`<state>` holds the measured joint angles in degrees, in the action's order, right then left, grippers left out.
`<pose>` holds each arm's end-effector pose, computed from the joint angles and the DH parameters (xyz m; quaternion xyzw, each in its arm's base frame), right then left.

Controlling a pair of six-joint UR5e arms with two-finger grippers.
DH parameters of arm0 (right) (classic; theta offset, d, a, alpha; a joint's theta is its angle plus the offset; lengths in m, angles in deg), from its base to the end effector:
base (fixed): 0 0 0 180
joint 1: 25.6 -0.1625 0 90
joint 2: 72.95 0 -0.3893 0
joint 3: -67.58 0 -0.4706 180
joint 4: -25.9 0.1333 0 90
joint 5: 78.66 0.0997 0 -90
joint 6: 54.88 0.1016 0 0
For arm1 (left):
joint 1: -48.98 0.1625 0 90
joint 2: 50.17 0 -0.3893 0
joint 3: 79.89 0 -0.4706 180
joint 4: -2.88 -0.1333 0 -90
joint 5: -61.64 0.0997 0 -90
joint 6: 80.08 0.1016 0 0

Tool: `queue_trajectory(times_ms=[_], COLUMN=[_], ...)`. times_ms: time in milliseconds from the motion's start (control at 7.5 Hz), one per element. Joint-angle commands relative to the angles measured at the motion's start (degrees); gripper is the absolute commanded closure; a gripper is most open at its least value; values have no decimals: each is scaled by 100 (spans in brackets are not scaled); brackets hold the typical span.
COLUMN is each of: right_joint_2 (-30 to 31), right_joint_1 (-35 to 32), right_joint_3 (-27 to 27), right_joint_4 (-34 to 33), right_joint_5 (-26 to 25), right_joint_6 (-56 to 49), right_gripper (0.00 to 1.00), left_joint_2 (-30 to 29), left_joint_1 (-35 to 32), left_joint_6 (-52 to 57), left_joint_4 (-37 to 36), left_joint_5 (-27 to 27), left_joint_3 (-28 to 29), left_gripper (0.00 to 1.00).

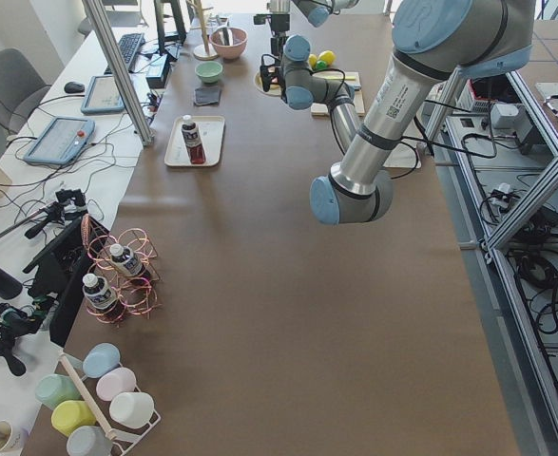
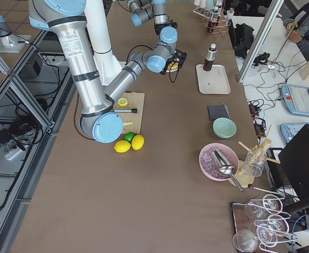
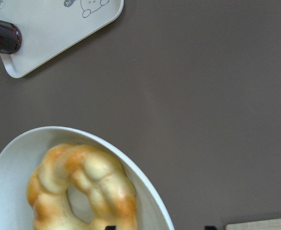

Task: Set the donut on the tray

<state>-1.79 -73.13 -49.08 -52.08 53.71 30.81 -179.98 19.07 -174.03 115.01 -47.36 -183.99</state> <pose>-0.3387 -0.4660 0.1515 -0.0888 -0.5420 0.1394 0.8240 0.5080 -0.4079 0.0077 0.0097 0.6212 -0.1290 0.7729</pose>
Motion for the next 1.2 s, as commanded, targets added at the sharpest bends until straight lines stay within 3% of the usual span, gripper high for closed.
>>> queue_trajectory(times_ms=[0,133,400,533,667,1067], right_joint_2=[21,-5,-14,-23,-14,-32], right_joint_1=[42,42,60,112,148,148], right_joint_3=[-6,-41,-50,-33,11,178], right_joint_4=[2,2,2,54,115,116], right_joint_5=[-1,8,25,17,25,-9], right_joint_6=[35,35,105,140,141,228], right_gripper=[71,100,100,100,100,100], left_joint_2=[-19,-19,-19,-19,16,60], left_joint_1=[-41,-50,-76,-119,-233,-733], left_joint_6=[9,0,-9,17,44,70], left_joint_4=[20,29,29,20,2,-103], left_joint_5=[-7,-7,-7,-7,-25,-602], left_joint_3=[-32,-40,-32,-23,-14,4], left_gripper=[100,100,100,39,3,2])
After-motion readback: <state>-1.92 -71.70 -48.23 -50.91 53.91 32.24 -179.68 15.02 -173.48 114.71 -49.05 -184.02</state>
